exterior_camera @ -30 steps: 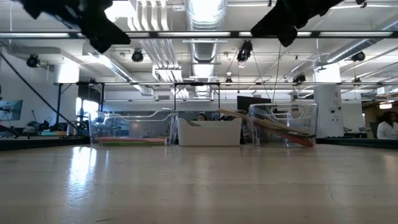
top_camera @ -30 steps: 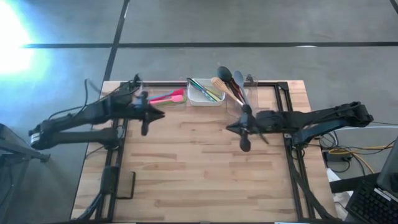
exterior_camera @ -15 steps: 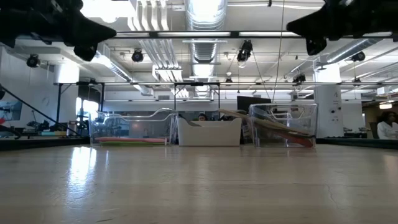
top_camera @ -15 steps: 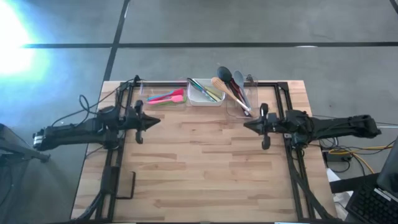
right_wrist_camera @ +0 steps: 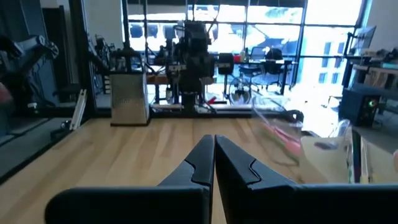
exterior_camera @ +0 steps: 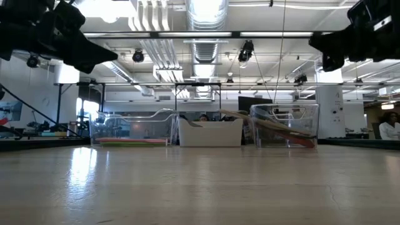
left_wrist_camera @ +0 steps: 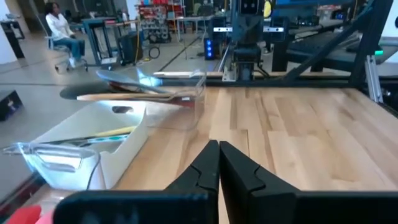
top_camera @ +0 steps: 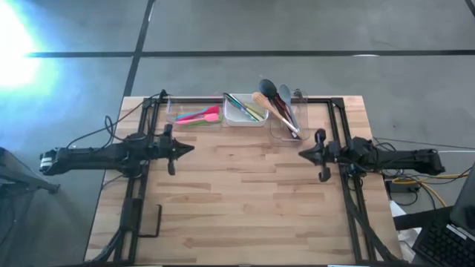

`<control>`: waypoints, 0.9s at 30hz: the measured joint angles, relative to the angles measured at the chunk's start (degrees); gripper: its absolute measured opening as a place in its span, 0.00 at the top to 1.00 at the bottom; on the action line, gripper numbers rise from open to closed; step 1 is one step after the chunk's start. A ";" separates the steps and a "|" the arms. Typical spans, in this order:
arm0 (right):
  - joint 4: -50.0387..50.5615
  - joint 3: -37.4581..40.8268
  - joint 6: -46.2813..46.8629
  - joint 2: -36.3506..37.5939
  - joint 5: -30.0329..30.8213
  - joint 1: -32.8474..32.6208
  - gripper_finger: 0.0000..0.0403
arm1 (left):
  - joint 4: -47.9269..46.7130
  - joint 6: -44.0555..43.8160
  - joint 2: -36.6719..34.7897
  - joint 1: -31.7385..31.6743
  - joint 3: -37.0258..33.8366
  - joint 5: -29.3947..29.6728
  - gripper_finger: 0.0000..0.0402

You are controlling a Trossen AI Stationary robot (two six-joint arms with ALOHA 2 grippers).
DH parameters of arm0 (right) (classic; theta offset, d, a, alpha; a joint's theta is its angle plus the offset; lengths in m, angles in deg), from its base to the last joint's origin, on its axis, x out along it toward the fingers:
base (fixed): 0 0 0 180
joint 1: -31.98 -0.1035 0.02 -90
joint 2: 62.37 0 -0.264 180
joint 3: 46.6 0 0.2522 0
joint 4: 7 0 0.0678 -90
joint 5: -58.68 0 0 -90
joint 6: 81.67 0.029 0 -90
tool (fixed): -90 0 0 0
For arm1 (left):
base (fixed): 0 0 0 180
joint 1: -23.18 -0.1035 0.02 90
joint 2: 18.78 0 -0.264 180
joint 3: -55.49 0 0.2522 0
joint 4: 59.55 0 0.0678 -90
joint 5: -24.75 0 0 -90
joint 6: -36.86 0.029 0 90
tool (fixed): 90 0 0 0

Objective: Pick & Place Kitchen Items
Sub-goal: Return to Home Position

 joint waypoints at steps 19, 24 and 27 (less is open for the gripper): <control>10.39 2.71 1.77 -0.49 -0.11 -0.04 0.98 | 1.98 0.00 -8.71 0.20 -8.80 0.06 0.96; 11.44 2.71 1.81 1.52 -0.12 -0.04 0.98 | -3.34 0.40 -15.63 0.17 -10.17 -3.23 0.97; 11.46 2.71 1.91 2.86 -0.11 -0.04 0.98 | 0.51 0.37 -18.79 0.31 -10.23 -4.85 0.97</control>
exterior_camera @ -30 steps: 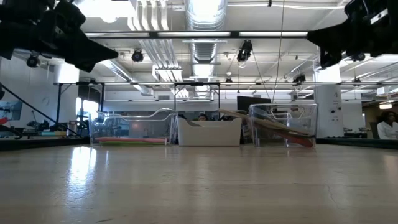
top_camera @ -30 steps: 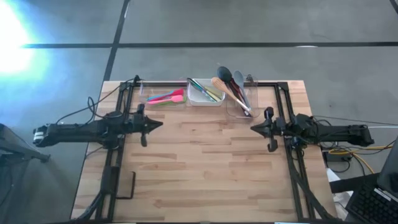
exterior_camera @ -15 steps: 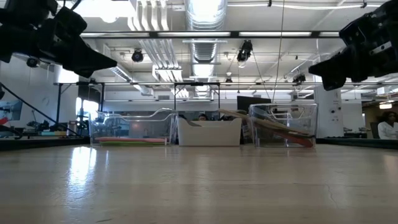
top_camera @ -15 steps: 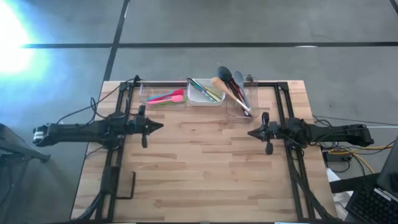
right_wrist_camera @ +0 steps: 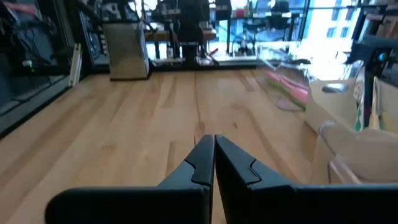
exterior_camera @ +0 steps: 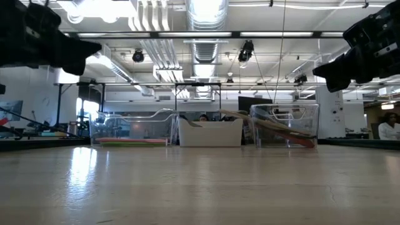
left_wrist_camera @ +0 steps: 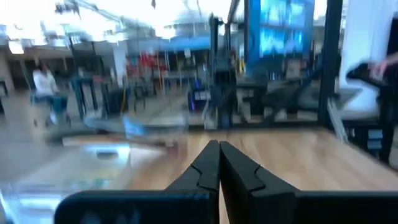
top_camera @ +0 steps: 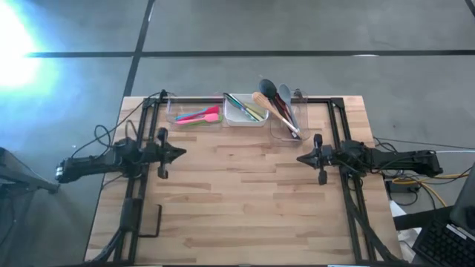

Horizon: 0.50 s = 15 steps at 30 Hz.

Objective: Pick & Place Kitchen Items
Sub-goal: Return to Home Position

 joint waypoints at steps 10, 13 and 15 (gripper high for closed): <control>-0.14 0.00 -0.08 8.63 0.00 0.00 0.98 | 0.75 0.00 -3.01 0.00 -0.03 -0.09 0.97; -2.12 -0.06 -0.14 8.70 -0.03 0.00 0.98 | 0.42 0.00 -2.64 0.00 -0.04 -0.15 0.97; -2.31 -0.02 -0.14 8.70 -0.04 0.00 0.98 | 0.31 0.00 -2.31 0.00 -0.04 -0.16 0.97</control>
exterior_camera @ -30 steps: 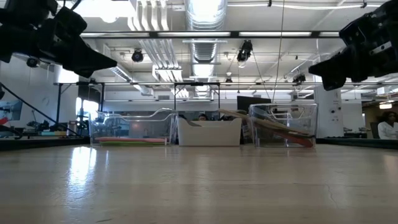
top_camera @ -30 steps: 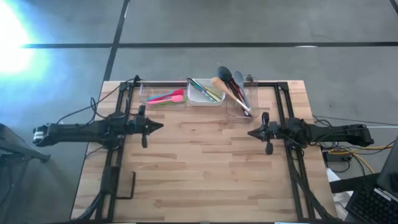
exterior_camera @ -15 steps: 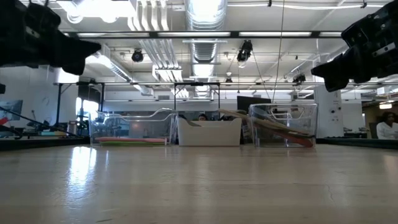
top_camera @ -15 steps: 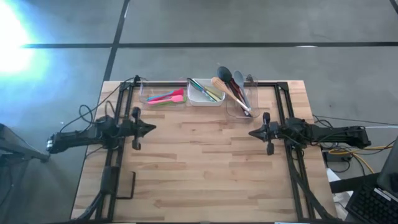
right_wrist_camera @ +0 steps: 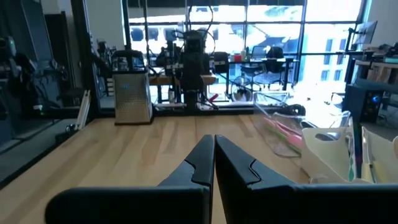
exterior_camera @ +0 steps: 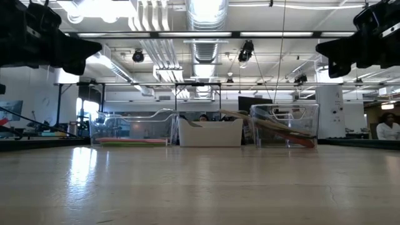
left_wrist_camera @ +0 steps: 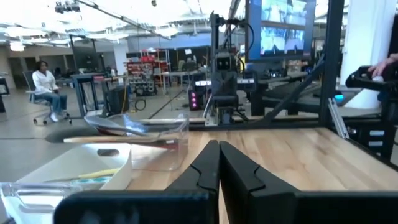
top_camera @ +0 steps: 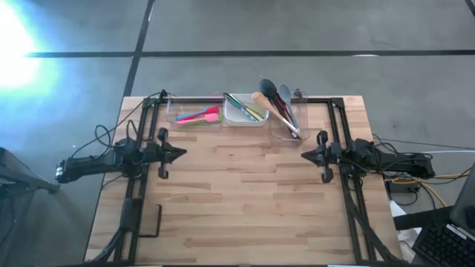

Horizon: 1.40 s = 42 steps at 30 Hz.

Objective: Pick & Place Kitchen Items
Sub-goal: Return to Home Position

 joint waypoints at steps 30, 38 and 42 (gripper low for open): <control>1.31 0.02 0.09 -0.87 -0.02 0.00 0.98 | -0.91 0.00 0.87 0.00 -0.09 0.00 0.97; 1.31 0.00 0.12 -0.90 -0.02 0.02 0.98 | -0.91 0.00 0.87 0.00 -0.11 0.01 0.97; 1.31 0.00 0.09 -0.90 -0.02 0.02 0.98 | -0.89 0.00 0.87 0.00 -0.11 0.01 0.97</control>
